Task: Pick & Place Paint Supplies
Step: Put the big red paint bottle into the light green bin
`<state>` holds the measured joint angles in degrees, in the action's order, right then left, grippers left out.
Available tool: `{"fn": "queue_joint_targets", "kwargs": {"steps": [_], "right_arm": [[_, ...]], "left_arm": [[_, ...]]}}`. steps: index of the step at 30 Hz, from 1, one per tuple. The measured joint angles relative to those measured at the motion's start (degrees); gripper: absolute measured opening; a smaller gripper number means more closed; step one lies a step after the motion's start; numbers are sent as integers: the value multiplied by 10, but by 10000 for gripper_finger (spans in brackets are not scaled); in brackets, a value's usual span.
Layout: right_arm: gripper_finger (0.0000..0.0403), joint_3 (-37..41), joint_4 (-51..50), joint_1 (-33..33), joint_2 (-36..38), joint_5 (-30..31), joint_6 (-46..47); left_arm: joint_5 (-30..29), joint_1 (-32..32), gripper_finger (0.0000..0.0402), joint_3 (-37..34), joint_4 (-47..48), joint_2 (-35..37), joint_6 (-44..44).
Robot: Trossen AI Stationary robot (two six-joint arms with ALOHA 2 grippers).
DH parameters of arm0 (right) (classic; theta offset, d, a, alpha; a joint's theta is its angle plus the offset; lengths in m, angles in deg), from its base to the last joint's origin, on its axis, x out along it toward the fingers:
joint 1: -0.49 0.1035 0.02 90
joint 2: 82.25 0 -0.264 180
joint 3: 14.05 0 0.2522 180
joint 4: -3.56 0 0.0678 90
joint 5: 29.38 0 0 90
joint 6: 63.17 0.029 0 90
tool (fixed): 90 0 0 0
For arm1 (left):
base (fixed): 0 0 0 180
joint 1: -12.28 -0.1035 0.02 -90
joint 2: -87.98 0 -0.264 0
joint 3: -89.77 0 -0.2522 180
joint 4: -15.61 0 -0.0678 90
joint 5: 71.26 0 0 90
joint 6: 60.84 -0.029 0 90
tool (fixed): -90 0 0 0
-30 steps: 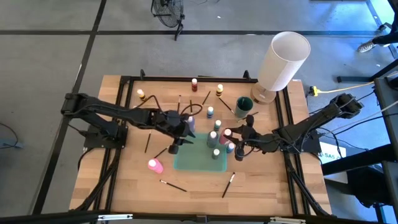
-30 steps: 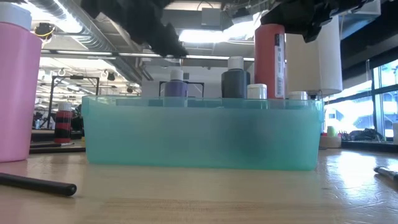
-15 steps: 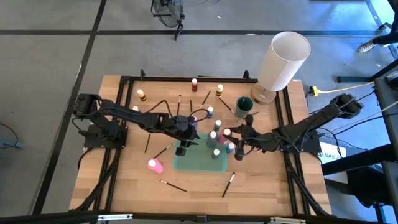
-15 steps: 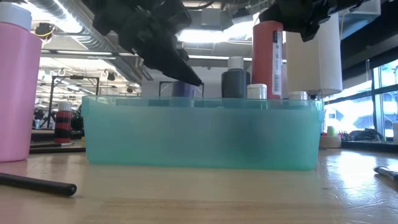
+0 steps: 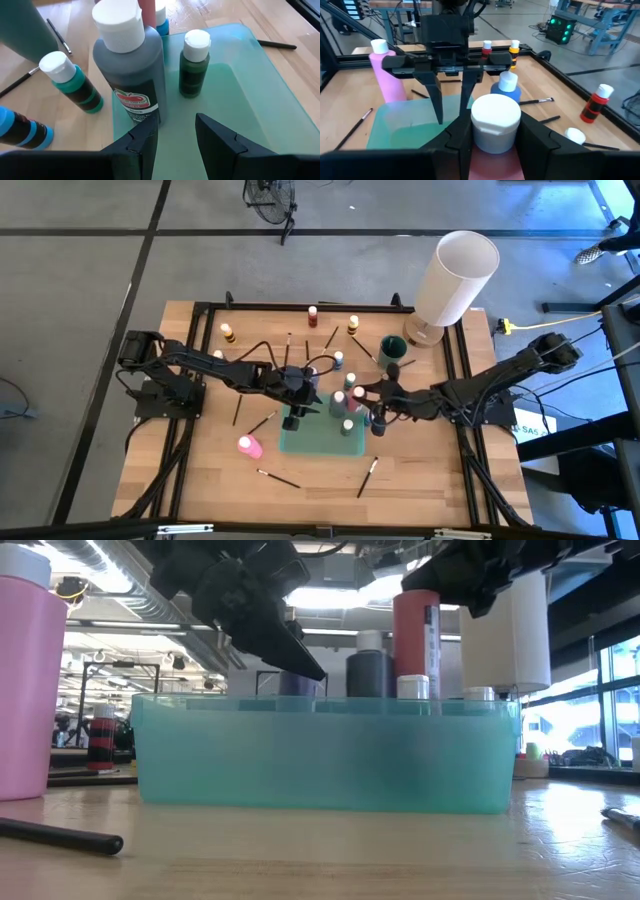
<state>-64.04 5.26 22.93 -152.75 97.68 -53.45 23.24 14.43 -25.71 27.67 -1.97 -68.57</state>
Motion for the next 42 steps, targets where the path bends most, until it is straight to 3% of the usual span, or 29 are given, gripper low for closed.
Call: {"fn": "queue_joint_targets", "kwargs": {"steps": [24,42], "right_arm": [[119,0,-3,-18,-28,-43,15],[137,0,-16,-19,-28,-43,19]], "left_arm": [[0,0,127,0,2,0,0],[1,0,127,0,3,0,3]]}}
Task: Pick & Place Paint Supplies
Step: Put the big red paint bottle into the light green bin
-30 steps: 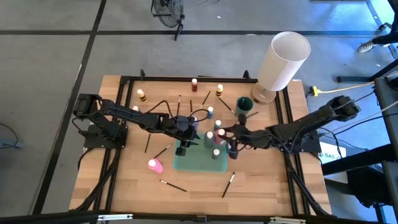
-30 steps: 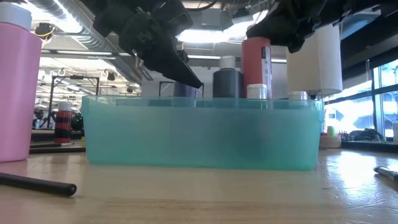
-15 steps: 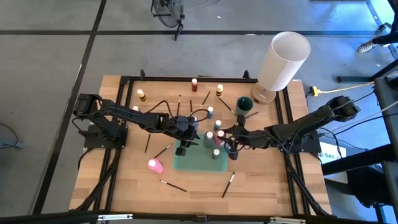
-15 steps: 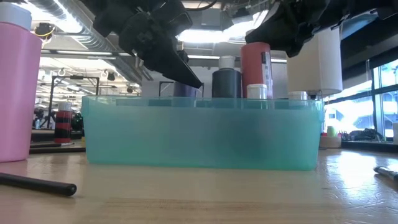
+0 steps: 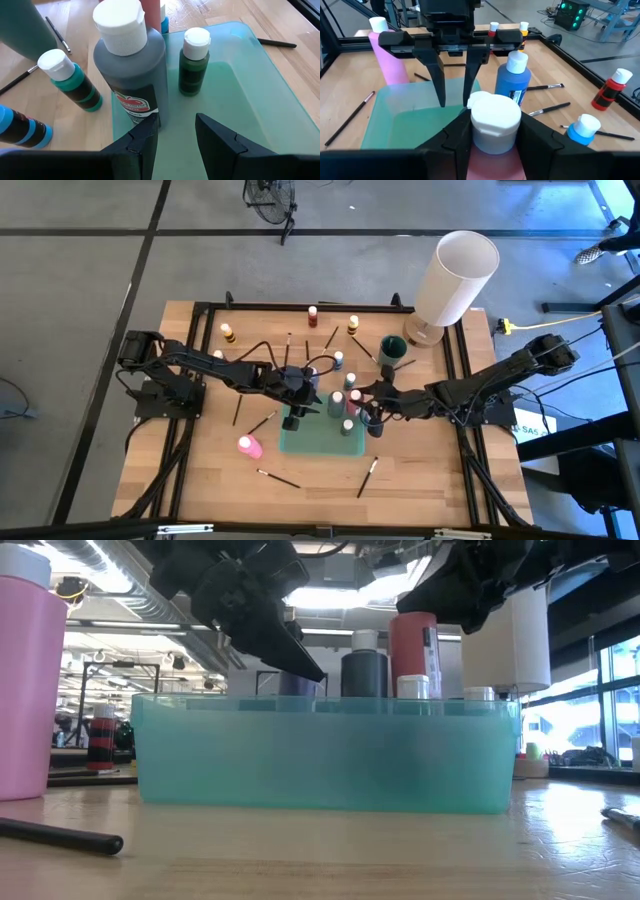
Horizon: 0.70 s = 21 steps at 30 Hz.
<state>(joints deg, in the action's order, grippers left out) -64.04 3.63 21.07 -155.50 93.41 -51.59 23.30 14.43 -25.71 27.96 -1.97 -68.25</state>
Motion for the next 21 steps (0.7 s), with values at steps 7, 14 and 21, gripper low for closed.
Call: {"fn": "queue_joint_targets", "kwargs": {"steps": [7,14,21], "right_arm": [[135,0,-9,0,0,0,2],[135,0,-16,0,0,0,2],[136,0,-17,0,-10,1,4]], "left_arm": [[0,0,127,0,4,0,2],[0,0,127,0,4,0,2],[0,0,127,0,4,0,2]]}}
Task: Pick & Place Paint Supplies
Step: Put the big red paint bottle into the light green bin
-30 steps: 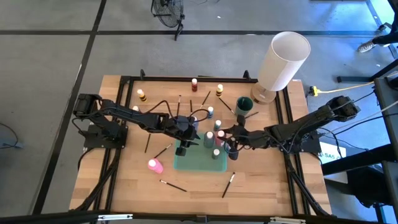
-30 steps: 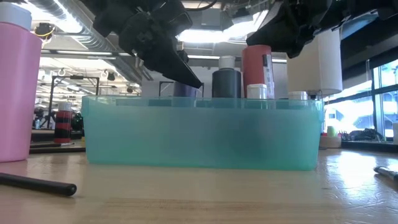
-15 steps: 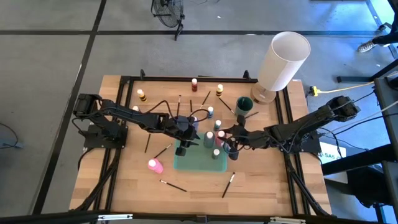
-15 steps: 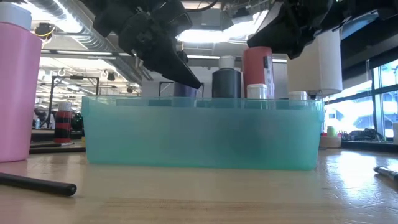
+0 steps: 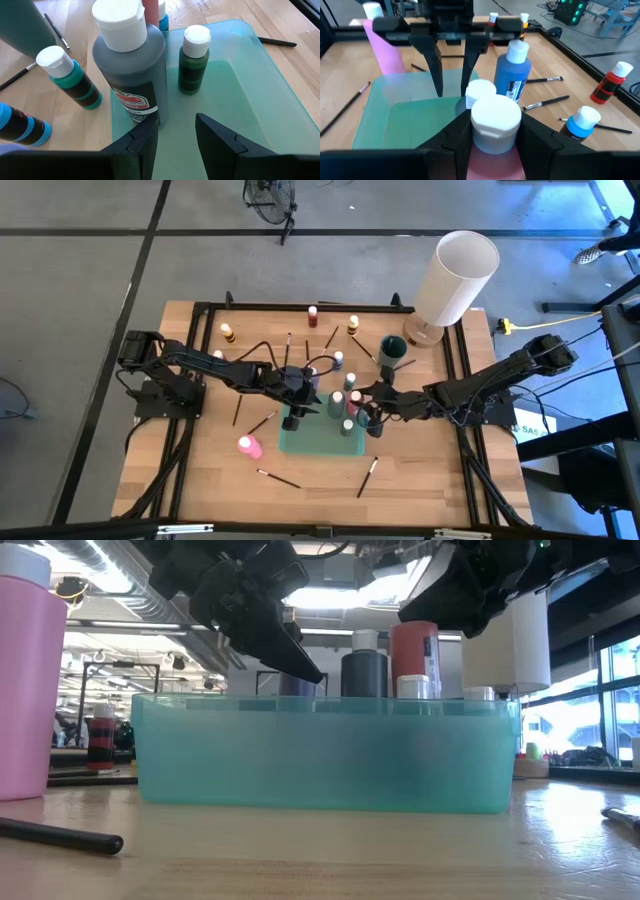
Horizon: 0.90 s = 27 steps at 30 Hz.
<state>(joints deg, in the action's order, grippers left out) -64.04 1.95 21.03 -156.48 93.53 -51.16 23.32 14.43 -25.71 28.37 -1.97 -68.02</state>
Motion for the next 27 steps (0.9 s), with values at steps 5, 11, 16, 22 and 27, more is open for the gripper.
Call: {"fn": "queue_joint_targets", "kwargs": {"steps": [5,11,16,22,27], "right_arm": [[136,0,1,-12,-19,-1,5],[136,0,0,-19,-27,-1,9],[136,0,0,-19,-27,-19,9],[138,0,0,-19,-27,-19,9],[162,0,3,-19,-27,-13,9]], "left_arm": [[0,0,127,0,0,0,0],[0,0,127,0,5,0,5],[0,0,127,0,8,0,5],[0,0,127,0,8,0,5],[0,0,127,0,8,0,5]]}}
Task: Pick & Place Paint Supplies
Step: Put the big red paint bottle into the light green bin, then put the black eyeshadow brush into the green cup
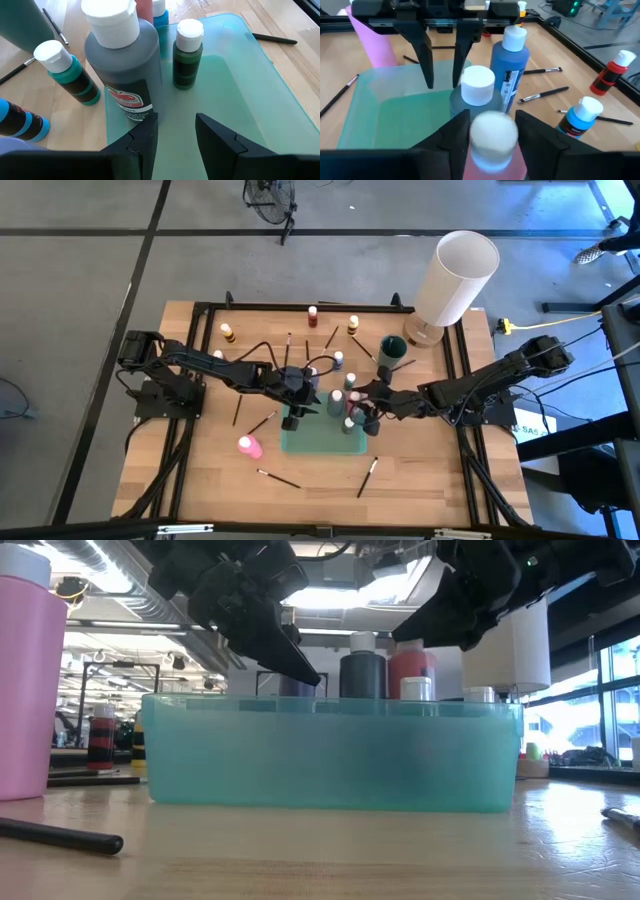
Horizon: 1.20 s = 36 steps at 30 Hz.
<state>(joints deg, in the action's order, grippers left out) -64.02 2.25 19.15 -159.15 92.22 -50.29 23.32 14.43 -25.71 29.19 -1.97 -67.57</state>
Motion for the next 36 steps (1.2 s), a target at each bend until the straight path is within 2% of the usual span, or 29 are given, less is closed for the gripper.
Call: {"fn": "queue_joint_targets", "kwargs": {"steps": [9,17,26,31,36], "right_arm": [[212,0,0,0,0,4,0],[234,-1,15,22,2,59,-19],[247,-20,-1,48,2,80,-50],[248,-20,-1,61,4,116,-64],[248,-21,-1,75,15,134,-69]], "left_arm": [[0,0,127,0,0,0,0],[0,0,127,0,22,16,0],[0,0,127,0,78,85,15],[0,0,127,0,102,127,25],[1,0,127,0,183,176,121]]}}
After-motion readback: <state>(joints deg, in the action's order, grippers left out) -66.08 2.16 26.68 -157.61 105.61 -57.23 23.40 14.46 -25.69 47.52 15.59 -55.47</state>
